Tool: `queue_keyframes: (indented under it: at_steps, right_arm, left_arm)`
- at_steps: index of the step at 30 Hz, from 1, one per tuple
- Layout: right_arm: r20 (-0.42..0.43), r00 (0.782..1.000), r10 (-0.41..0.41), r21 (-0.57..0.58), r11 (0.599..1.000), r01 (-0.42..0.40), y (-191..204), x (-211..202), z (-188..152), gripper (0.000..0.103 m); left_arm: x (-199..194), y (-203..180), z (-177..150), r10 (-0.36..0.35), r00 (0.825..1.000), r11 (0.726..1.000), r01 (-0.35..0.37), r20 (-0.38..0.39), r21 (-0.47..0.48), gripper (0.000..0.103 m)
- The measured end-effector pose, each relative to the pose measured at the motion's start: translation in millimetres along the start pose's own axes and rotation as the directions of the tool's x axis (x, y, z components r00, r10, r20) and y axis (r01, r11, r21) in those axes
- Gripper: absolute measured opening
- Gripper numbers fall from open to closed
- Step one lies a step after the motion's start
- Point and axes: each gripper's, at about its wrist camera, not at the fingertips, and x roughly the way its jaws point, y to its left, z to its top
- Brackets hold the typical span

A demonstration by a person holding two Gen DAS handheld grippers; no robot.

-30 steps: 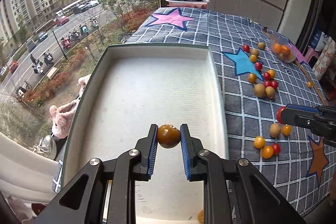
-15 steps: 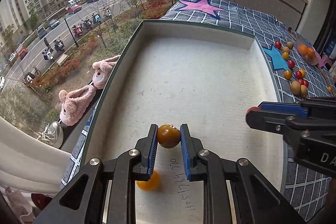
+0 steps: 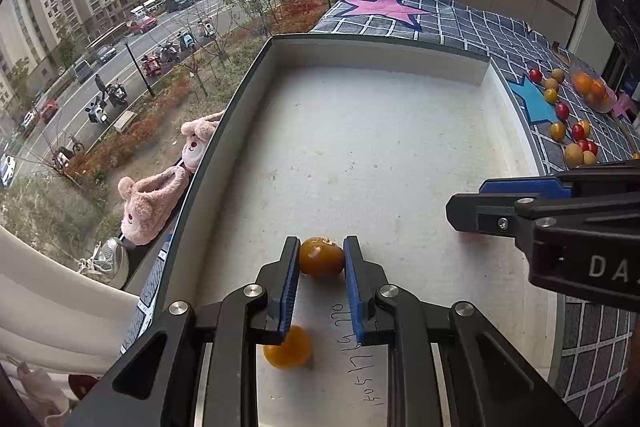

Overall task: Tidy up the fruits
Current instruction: 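Open both tools to drop the tomatoes into the tray, then move both open tools back over the fruit on the cloth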

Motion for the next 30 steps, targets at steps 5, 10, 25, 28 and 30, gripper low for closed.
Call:
queue_keyframes:
  at_steps: [5,10,25,28,30]
  right_arm:
    - [0.043,0.999,0.009,0.006,1.0,-0.009,-0.3,-17.8,-2.2,0.059]
    - [0.085,0.996,0.009,0.018,1.0,-0.011,-3.2,-36.5,-7.8,0.07]
    - [0.163,0.986,-0.044,0.132,0.991,0.023,-68.6,-99.4,-58.0,0.081]
    - [0.171,0.983,-0.068,0.175,0.984,0.038,-91.9,-109.2,-71.8,0.081]
    - [0.173,0.981,-0.093,0.201,0.978,0.057,-106.4,-113.8,-81.5,0.081]
  left_arm:
    - [-7.1,0.3,-1.2,0.029,0.998,1.0,-0.028,0.048,-0.005,0.084]
    - [-11.5,-1.5,-1.0,0.022,0.999,1.0,-0.023,0.042,0.005,0.084]
    - [-43.9,-54.8,1.4,-0.031,0.997,0.994,0.024,0.064,0.108,0.084]
    - [-50.3,-70.8,1.2,-0.051,0.996,0.99,0.042,0.069,0.136,0.084]
    - [-55.2,-82.4,0.7,-0.063,0.995,0.986,0.051,0.072,0.158,0.084]
